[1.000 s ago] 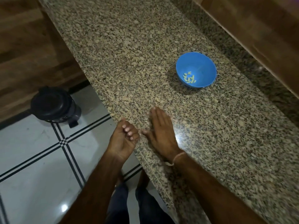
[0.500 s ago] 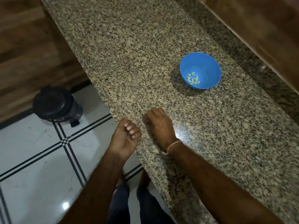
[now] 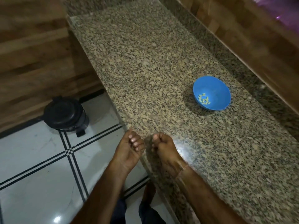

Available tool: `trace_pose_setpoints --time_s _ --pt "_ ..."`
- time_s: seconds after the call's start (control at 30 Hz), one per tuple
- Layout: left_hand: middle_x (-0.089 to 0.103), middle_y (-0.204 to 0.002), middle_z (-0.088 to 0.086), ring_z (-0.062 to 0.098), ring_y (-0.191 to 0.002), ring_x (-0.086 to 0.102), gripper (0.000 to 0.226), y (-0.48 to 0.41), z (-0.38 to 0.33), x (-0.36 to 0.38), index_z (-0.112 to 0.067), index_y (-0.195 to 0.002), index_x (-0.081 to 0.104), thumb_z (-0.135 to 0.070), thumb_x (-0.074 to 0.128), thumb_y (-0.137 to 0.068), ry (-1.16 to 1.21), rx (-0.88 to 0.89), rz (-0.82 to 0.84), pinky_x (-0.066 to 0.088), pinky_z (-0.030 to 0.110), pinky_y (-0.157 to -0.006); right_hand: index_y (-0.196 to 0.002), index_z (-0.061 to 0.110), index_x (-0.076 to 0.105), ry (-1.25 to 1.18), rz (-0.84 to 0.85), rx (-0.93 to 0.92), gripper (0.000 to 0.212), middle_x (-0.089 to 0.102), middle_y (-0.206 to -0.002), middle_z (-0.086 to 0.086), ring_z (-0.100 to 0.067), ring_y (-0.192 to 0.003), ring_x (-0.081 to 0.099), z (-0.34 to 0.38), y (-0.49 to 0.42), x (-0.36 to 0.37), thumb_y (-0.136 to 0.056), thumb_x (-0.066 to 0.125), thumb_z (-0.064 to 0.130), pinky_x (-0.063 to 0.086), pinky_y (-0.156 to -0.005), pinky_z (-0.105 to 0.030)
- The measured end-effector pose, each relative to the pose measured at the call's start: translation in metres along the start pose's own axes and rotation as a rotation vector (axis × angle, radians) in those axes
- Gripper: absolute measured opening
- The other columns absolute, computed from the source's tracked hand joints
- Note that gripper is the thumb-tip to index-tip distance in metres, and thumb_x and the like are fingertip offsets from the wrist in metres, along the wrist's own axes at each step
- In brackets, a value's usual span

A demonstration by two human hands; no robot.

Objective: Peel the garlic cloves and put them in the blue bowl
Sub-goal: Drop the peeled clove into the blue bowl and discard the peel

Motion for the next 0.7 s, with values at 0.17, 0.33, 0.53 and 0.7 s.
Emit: trace_pose_setpoints --time_s 0.17,0.33,0.53,0.7 --pt "0.034 -0.05 -0.007 0.006 -0.04 0.032 0.055 0.014 -0.082 -0.013 -0.021 -0.053 0.046 -0.029 0.041 -0.107 0.062 0.103 0.004 0.026 0.02 -0.039 -0.08 0.006 0.059 -0.348 0.089 0.198 0.031 0.054 -0.06 -0.002 -0.011 -0.052 0.047 0.011 -0.02 0.101 -0.11 0.049 0.003 0.045 -0.05 -0.021" --pt "0.033 -0.049 -0.007 0.007 -0.039 0.032 0.039 0.031 -0.197 -0.047 -0.021 -0.052 0.044 -0.025 0.053 -0.09 0.126 0.222 -0.008 0.027 0.02 -0.036 -0.077 0.012 0.056 -0.4 0.132 0.266 0.038 0.051 -0.064 -0.005 -0.008 -0.046 0.047 0.021 -0.047 0.224 -0.109 0.044 -0.004 0.044 -0.045 -0.019" --pt "0.035 -0.049 -0.007 0.006 -0.039 0.035 0.058 0.042 -0.338 -0.129 -0.02 -0.052 0.046 -0.032 0.041 -0.109 0.171 0.252 -0.063 0.029 0.019 -0.035 -0.08 0.012 0.055 -0.429 0.177 0.332 0.034 0.054 -0.069 -0.004 -0.009 -0.052 0.05 0.006 -0.072 0.365 -0.109 0.044 0.001 0.049 -0.048 -0.02" --pt "0.034 -0.052 -0.005 0.007 -0.041 0.034 0.052 0.059 -0.424 -0.177 -0.02 -0.059 0.044 -0.031 0.044 -0.11 0.153 0.293 -0.166 0.029 0.019 -0.037 -0.08 0.011 0.057 -0.362 0.196 0.393 0.034 0.055 -0.071 -0.004 -0.011 -0.059 0.05 0.001 -0.084 0.451 -0.111 0.046 0.009 0.049 -0.056 -0.021"
Point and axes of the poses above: each hand's wrist, its own y-axis away from the middle knuckle, its own x-axis out of the palm, z = x × y, the point moved 5 cm from there along -y, towards the middle knuckle
